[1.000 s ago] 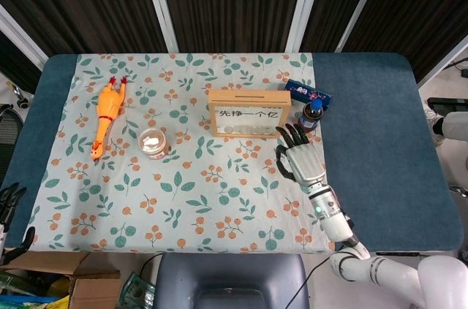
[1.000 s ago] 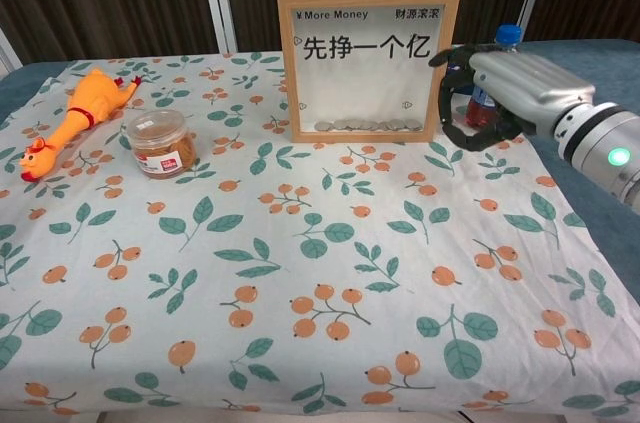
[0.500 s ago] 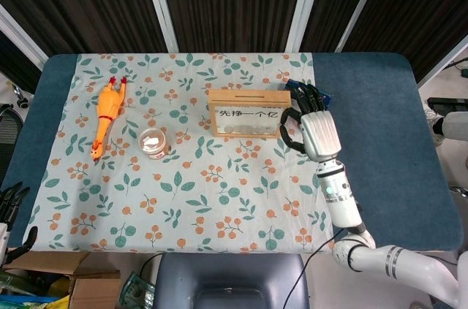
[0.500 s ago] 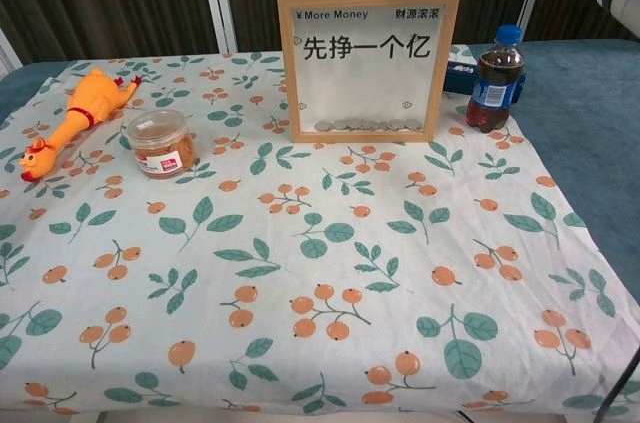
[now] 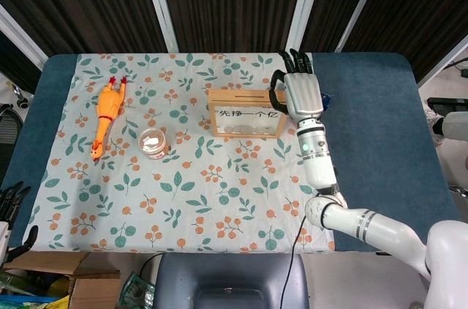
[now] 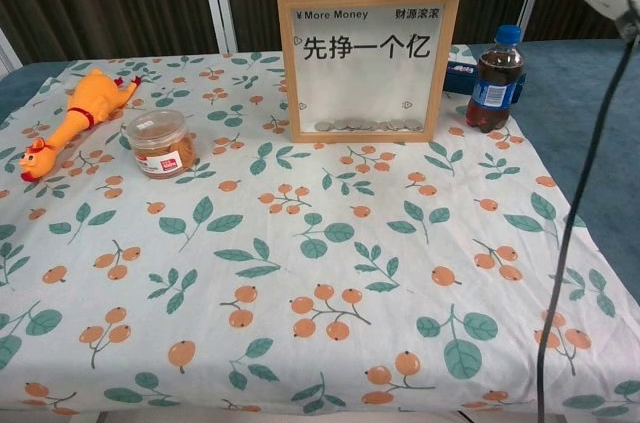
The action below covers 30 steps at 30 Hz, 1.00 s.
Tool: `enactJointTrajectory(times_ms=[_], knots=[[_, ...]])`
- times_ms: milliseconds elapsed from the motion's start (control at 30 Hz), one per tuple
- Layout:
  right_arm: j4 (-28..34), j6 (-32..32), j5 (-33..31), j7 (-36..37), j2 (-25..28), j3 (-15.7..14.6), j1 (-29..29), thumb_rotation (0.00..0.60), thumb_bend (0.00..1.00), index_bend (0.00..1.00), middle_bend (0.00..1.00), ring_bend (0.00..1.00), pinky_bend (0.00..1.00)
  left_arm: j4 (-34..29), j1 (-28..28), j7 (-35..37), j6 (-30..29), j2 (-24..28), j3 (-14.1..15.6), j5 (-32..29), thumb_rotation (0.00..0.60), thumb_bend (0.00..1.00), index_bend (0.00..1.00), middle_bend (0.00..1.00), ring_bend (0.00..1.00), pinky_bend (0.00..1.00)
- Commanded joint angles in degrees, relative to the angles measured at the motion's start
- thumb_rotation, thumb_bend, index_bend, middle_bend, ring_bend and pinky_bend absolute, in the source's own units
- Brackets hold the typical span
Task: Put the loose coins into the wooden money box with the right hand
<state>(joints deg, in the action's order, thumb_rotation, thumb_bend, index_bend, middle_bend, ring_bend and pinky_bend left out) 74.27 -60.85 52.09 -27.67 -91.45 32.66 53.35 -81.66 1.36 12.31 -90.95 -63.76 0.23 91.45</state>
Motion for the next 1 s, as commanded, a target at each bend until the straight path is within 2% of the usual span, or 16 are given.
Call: enactJointTrajectory(times_ms=[33, 333, 800, 867, 1000], knots=[[-3.2, 1.4, -2.4, -3.3, -2.2, -0.2, 3.2, 0.600, 0.61, 0.71, 0.22, 0.00, 0.00, 0.0, 0.0, 0.0, 0.0, 0.0, -0.1, -0.1, 0.600, 0.44, 0.00, 0.00, 0.00, 0.00], [-7.9, 1.0, -4.7, -6.6, -5.3, -2.5, 6.5, 0.600, 0.61, 0.71, 0.22, 0.00, 0.00, 0.3, -0.1, 0.7, -0.1, 0.2, -0.2, -0.5, 0.600, 0.44, 0.00, 0.00, 0.00, 0.00], [-9.4, 1.3, -6.8, -5.9, -5.6, -4.4, 6.7, 0.600, 0.61, 0.70, 0.22, 0.00, 0.00, 0.1, -0.1, 0.4, -0.1, 0.1, -0.1, -0.3, 0.600, 0.44, 0.00, 0.00, 0.00, 0.00], [-9.5, 1.4, -7.1, -5.9, -5.6, -4.7, 6.7, 0.600, 0.61, 0.69, 0.22, 0.00, 0.00, 0.1, -0.1, 0.4, 0.0, 0.1, -0.1, -0.4, 0.600, 0.44, 0.00, 0.00, 0.00, 0.00], [-9.4, 1.6, -7.1, -5.3, -5.5, -5.0, 6.7, 0.600, 0.61, 0.57, 0.22, 0.00, 0.00, 0.2, -0.1, 0.4, 0.0, 0.1, -0.2, -0.4, 0.600, 0.44, 0.00, 0.00, 0.00, 0.00]])
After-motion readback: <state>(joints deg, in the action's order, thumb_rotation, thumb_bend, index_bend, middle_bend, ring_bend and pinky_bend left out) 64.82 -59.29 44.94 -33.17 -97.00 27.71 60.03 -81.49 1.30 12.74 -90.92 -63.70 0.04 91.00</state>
